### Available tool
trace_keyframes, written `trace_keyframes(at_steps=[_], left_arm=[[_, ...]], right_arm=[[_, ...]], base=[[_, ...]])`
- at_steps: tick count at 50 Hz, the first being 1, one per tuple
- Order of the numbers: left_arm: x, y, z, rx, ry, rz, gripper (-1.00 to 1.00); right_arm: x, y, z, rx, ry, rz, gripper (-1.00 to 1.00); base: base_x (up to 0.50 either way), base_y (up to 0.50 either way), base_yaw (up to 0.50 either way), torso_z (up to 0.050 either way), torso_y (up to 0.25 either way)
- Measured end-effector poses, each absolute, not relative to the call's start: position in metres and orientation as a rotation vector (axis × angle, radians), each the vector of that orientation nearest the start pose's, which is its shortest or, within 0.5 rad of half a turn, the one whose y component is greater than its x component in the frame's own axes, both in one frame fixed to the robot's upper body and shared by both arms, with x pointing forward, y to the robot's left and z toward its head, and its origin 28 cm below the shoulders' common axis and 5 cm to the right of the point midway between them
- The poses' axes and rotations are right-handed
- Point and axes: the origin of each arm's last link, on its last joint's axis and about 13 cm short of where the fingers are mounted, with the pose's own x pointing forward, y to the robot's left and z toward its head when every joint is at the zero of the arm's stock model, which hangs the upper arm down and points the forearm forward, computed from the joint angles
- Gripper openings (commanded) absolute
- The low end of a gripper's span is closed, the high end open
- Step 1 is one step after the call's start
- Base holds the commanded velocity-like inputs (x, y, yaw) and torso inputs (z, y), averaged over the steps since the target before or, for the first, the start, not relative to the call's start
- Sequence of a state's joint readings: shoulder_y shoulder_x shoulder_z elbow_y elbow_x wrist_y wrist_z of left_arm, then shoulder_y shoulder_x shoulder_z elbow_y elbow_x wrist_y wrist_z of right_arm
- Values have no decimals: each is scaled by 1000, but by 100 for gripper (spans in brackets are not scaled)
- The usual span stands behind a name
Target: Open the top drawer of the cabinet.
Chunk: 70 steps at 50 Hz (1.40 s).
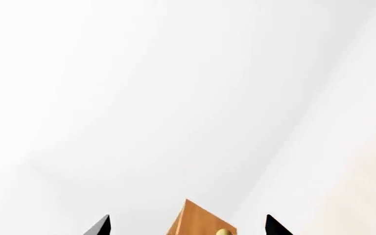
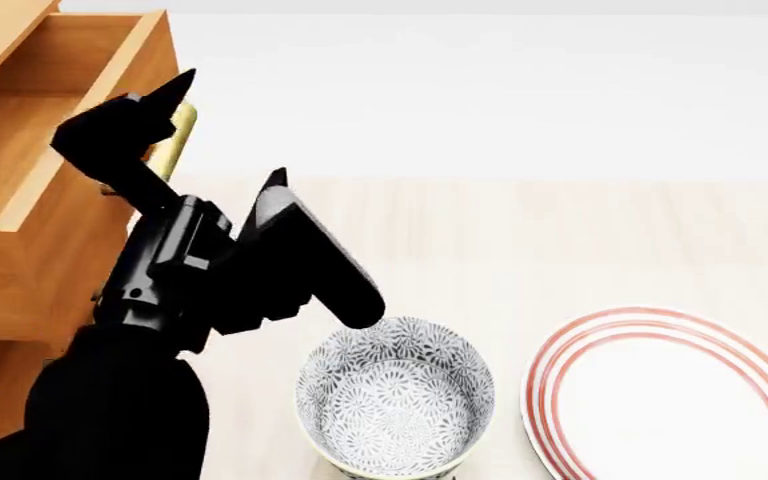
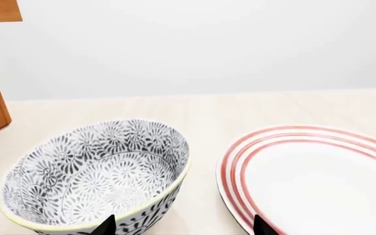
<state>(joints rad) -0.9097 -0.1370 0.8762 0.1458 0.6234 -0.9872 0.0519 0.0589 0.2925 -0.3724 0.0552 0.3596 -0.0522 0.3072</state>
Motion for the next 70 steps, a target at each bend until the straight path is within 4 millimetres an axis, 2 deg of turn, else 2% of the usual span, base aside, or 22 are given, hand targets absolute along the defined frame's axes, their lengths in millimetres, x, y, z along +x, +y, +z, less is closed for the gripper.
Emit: trace_keyframes(at_steps=[15, 26, 38, 54, 70], left_arm=[[311, 144, 257, 830, -240, 82, 100], [317, 153, 275, 711, -195, 124, 100], [331, 169, 281, 656, -140, 172, 100], [352, 186, 278, 661, -89, 211, 100], [366, 195, 276, 599, -37, 215, 100]], right_arm=[[209, -97, 6, 45, 72, 29, 100], [210, -97, 6, 42, 68, 26, 100], [210, -97, 7, 38, 65, 26, 100], [209, -97, 6, 36, 67, 30, 100], [209, -96, 5, 34, 68, 33, 100]], base=[[0, 0, 0, 0, 0], [0, 0, 0, 0, 0], [0, 0, 0, 0, 0], [0, 0, 0, 0, 0], [0, 0, 0, 0, 0]])
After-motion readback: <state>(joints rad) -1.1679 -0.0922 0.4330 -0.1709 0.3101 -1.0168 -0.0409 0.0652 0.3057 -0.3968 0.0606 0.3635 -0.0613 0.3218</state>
